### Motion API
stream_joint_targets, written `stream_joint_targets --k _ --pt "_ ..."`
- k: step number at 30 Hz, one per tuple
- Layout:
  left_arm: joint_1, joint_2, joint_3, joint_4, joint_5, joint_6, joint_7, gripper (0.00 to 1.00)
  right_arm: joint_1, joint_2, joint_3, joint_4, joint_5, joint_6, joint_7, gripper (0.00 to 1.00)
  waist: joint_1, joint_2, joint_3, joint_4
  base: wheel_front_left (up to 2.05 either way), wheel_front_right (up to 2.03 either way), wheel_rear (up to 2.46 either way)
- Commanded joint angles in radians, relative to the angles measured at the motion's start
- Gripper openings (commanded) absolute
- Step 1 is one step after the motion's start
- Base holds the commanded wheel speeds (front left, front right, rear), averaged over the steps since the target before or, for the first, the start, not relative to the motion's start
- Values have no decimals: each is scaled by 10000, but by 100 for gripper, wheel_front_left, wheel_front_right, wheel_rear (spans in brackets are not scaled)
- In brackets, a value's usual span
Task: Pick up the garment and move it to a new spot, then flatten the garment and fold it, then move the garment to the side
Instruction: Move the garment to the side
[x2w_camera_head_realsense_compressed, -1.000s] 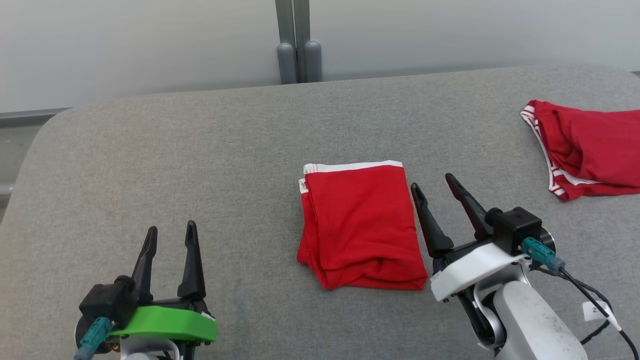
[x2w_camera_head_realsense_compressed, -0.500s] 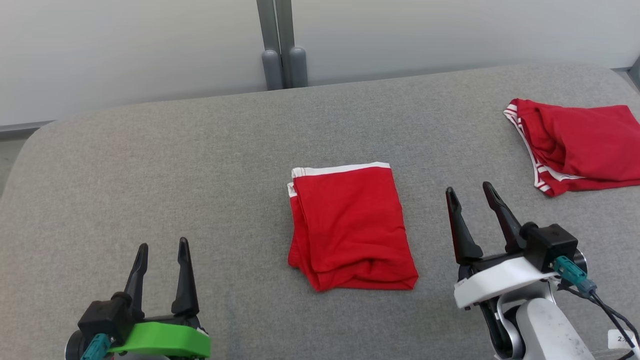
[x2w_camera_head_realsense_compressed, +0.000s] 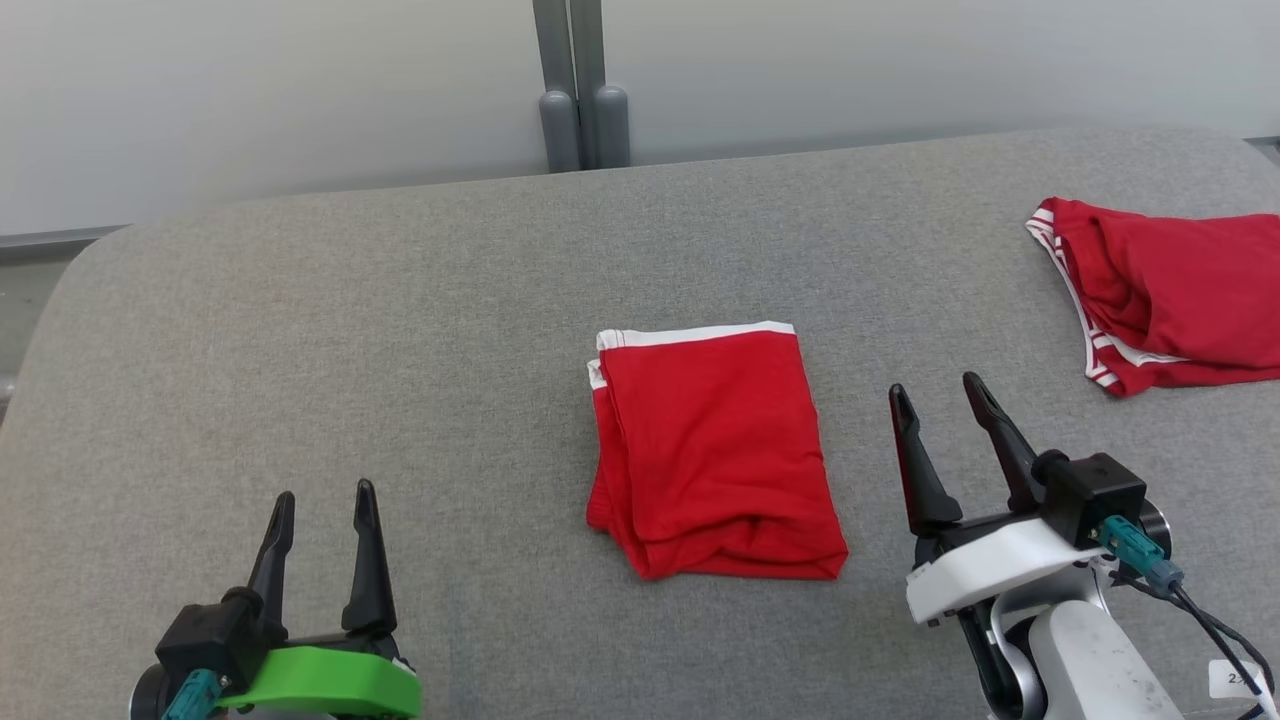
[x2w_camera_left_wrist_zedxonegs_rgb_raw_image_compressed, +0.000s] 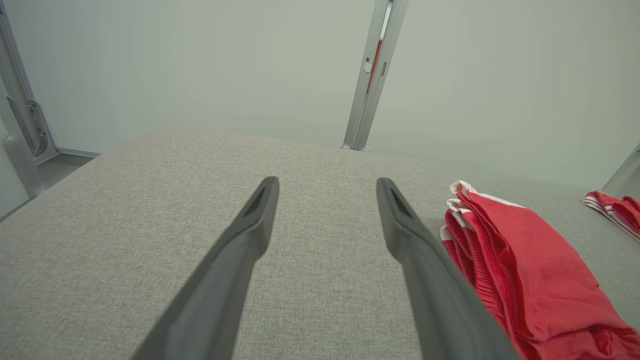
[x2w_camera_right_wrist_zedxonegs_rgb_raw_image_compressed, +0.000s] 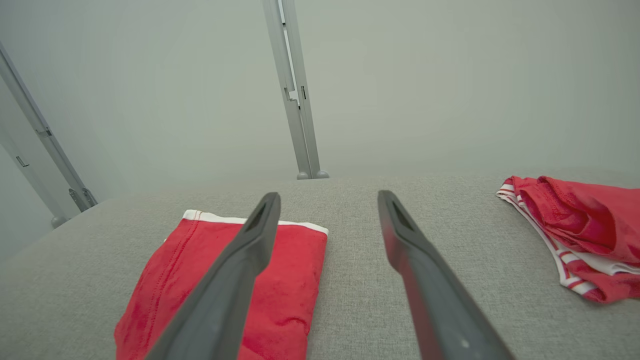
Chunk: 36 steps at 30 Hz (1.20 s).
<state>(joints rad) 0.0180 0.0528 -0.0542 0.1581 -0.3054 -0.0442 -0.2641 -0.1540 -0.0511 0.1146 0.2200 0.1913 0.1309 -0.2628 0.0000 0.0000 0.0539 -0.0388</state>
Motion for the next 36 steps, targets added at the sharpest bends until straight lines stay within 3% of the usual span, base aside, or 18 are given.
stream_joint_targets --k 1,8,17,28,29,30,31,32,35,36 --pt "-26 8 35 10 79 -48 1 100 -62 -1 -76 128 7 -7 -23 100 0 0 37 31 0 0 0" --pt "-216 -4 -68 -38 166 -71 2 100 -638 -2 -755 660 -431 -5 1238 100 0 0 466 334 0 0 0" --pt "-597 -11 -377 26 -123 39 2 100 -1934 -240 -777 1582 248 -5 3721 100 0 0 1332 1168 0 0 0" --pt "-613 -12 -644 44 -391 198 2 100 -2432 -474 -160 3176 1305 -5 4701 100 0 0 1517 1887 0 0 0" --pt "-593 -12 -646 31 -396 225 2 100 -2430 -472 -94 3236 1443 -5 4693 96 0 0 1519 1902 0 0 0" --pt "-582 -12 -647 20 -402 241 2 100 -2431 -471 -23 3278 1529 -5 4711 75 0 0 1520 1906 0 0 0" --pt "-568 -12 -642 6 -407 254 2 100 -2452 -495 56 3318 1603 -5 4708 42 0 0 1522 1900 0 0 0" --pt "-557 -12 -629 -9 -407 260 2 100 -2478 -521 113 3340 1660 -5 4677 35 0 0 1522 1890 0 0 0" --pt "-538 -13 -607 -21 -364 253 2 100 -2574 -621 289 3442 1674 -4 4551 0 0 0 1507 1799 0 0 0" --pt "-535 -13 -610 -20 -348 249 2 100 -2597 -640 338 3464 1711 -4 4511 0 0 0 1502 1757 0 0 0"
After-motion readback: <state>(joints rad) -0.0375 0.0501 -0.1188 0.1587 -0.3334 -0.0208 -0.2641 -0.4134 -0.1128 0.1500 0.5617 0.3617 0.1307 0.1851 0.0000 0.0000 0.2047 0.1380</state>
